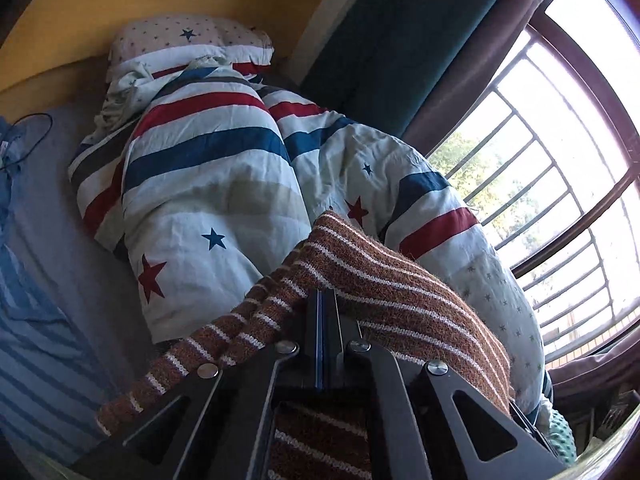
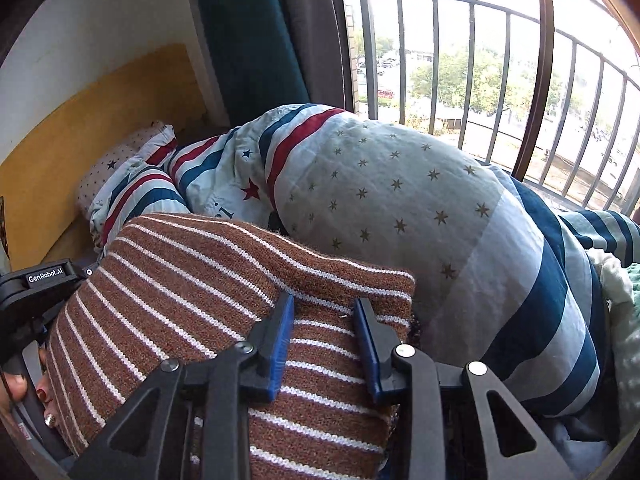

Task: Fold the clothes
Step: 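Lower the cardigan onto the folded clothes stack with both tools, then press and straighten the cardigan on the stack with both tools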

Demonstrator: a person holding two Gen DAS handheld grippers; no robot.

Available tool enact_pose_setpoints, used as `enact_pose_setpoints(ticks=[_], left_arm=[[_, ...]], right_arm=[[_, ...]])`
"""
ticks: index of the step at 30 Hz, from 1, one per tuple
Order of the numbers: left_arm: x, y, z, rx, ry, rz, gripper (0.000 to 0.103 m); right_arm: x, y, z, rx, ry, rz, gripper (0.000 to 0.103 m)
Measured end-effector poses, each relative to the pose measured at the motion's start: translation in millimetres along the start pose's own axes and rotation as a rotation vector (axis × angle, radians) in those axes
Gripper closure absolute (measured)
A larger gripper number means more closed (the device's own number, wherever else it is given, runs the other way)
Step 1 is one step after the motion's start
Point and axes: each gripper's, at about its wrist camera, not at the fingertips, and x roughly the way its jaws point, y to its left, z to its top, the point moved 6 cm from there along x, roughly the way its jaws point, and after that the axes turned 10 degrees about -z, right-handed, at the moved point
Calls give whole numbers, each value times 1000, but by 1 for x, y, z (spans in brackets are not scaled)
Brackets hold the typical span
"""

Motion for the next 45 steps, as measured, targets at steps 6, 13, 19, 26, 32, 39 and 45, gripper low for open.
enact_pose_setpoints(ticks=[6,13,19,26,32,39,45], left_arm=[[-3,6,-3,-54,29,-30,100],[-49,-15,23,-160,10,-85,101],[-88,-14,12,-122,-12,-2,101],[-49,55,-36,-258,26,139,101],[-51,69,-39,-346,26,44,101],[-96,46,-14,-304,-157,38,101],[-140,5,17,-180,-268,-63,101]], right_arm=[[0,2,3,-17,8,6,70],[-43,11,32,-7,-8,8,65],[-94,18,3,-38,-44,-4,53],[-73,22,-40,-95,-96,-22,51],[-64,8,-41,-44,-73,1,51],[-66,-2,-36,12,-55,39,45],[-99,-7,0,79,-138,92,45]])
